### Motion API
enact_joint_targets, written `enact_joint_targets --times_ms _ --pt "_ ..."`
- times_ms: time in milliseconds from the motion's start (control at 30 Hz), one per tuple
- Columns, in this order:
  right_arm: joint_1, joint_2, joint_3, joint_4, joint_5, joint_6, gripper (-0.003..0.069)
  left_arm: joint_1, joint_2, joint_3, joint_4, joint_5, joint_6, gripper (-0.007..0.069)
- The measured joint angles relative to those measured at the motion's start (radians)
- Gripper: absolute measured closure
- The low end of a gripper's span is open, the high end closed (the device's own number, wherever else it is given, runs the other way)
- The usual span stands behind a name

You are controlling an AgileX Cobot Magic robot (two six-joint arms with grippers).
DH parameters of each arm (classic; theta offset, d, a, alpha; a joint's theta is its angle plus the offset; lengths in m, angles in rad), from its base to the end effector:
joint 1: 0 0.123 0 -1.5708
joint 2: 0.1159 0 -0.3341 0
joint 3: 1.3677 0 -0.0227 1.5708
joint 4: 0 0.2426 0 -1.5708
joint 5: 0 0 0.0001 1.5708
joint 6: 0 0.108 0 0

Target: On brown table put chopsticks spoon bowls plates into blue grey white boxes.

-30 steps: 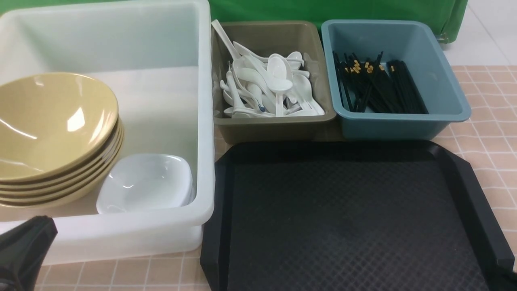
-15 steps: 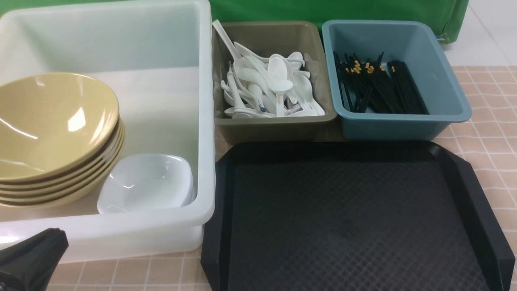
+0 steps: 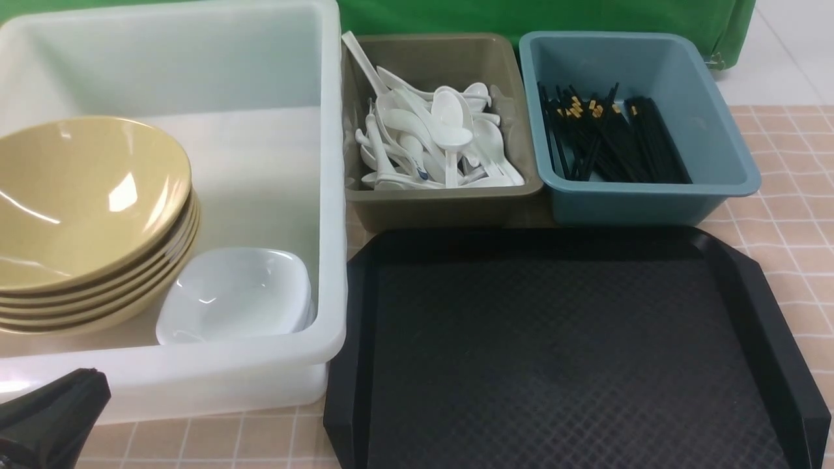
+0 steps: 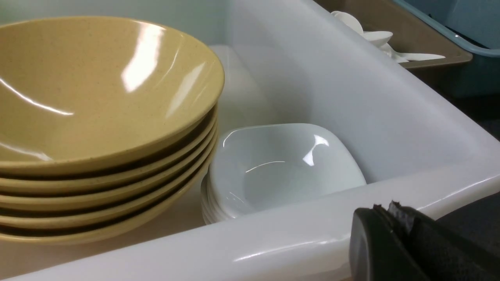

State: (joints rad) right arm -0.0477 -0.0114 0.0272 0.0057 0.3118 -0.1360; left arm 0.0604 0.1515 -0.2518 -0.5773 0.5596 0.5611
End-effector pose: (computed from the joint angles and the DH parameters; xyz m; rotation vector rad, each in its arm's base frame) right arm 0.0129 -0.0004 0.1720 -0.0763 1.8113 -0.1250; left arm 0.0126 -0.0306 0.2486 0.1991 1.8473 -0.1929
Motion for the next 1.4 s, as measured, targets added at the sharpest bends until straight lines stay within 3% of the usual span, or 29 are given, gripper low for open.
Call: enact_joint_targets --times_ms 233,400,500,700,767,867,1067,1400 --pt "0.0 0.0 0.0 0.0 0.0 -0.002 0.059 -0.002 -0.008 0.005 0.0 -0.001 0.0 0.0623" --pt "0.0 0.0 0.0 0.0 0.0 -0.002 0.0584 -0.01 -0.144 0.098 -0.012 -0.013 0.001 0.0623" --pt "0.0 -0.001 0.0 0.0 0.001 -0.002 0.0581 -0.01 -0.163 0.134 0.041 -0.049 -0.017 0.0623" --pt "-0.001 -0.001 0.0 0.0 0.001 -0.002 0.058 -0.01 -0.165 0.192 0.264 -0.113 -0.348 0.0623" --pt "-0.001 -0.001 0.0 0.0 0.001 -0.002 0.0575 -0.012 -0.165 0.255 0.389 -0.144 -0.549 0.0623" --pt "-0.001 -0.001 0.0 0.0 0.001 -0.002 0.0572 -0.036 -0.166 0.267 0.431 -0.191 -0.64 0.0623" --pt "-0.001 -0.001 0.0 0.0 0.0 -0.002 0.0568 -0.094 -0.166 0.269 0.447 -0.206 -0.651 0.0623" --pt "-0.001 -0.001 0.0 0.0 0.0 -0.002 0.0554 -0.098 -0.166 0.27 0.448 -0.208 -0.546 0.0623"
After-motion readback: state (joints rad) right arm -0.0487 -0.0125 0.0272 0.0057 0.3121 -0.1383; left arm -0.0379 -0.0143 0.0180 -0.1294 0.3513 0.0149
